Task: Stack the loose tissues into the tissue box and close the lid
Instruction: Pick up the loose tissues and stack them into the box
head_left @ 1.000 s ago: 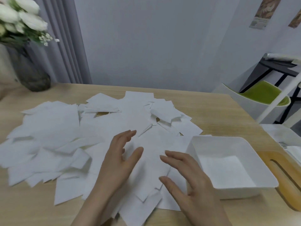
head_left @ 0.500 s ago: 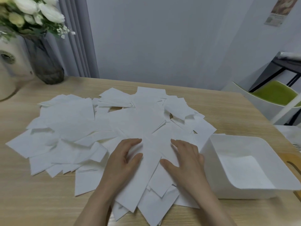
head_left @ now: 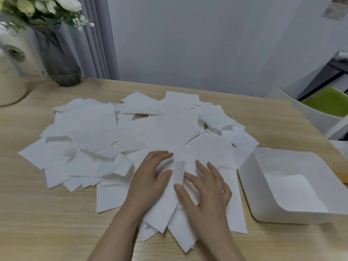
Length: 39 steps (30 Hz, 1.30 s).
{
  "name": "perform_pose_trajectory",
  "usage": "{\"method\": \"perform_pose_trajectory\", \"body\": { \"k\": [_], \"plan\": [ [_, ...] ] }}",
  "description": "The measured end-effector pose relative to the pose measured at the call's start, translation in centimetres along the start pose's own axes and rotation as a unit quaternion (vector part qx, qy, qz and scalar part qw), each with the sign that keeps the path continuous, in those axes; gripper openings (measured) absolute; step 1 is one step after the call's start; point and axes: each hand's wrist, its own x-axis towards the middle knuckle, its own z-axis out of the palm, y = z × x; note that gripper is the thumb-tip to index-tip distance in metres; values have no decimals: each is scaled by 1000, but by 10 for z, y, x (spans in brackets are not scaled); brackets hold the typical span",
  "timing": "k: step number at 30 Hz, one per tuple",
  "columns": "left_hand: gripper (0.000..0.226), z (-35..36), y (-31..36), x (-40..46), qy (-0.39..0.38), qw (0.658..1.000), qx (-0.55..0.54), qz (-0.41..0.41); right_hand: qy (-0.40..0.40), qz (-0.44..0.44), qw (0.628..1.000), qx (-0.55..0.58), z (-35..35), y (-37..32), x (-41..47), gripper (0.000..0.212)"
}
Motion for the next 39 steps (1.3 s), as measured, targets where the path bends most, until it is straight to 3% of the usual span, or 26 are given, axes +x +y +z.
{"method": "perform_pose_trajectory", "body": {
  "k": [6,11,17,20,28,34,39],
  "plan": [
    [44,-3,6,-2,39,997,-67,-21,88,6,996,18,14,-10,6,19],
    [50,-11,17,-5,76,973,-197,-98,38,136,945,295,-8,-16,18,14],
    [35,-20,31,-12,33,939,-295,-176,-10,146,913,381,-26,-12,35,12],
    [15,-20,33,-13,17,934,-305,-183,-28,129,915,381,-25,-14,41,11],
    [20,-20,18,-7,101,911,-339,-211,42,126,947,292,-24,9,46,20],
    [23,-19,16,-5,121,901,-359,-212,-48,116,980,152,-26,24,41,29],
    [22,-17,18,-6,146,895,-365,-209,-56,125,982,133,-24,21,40,33]
  ]
}}
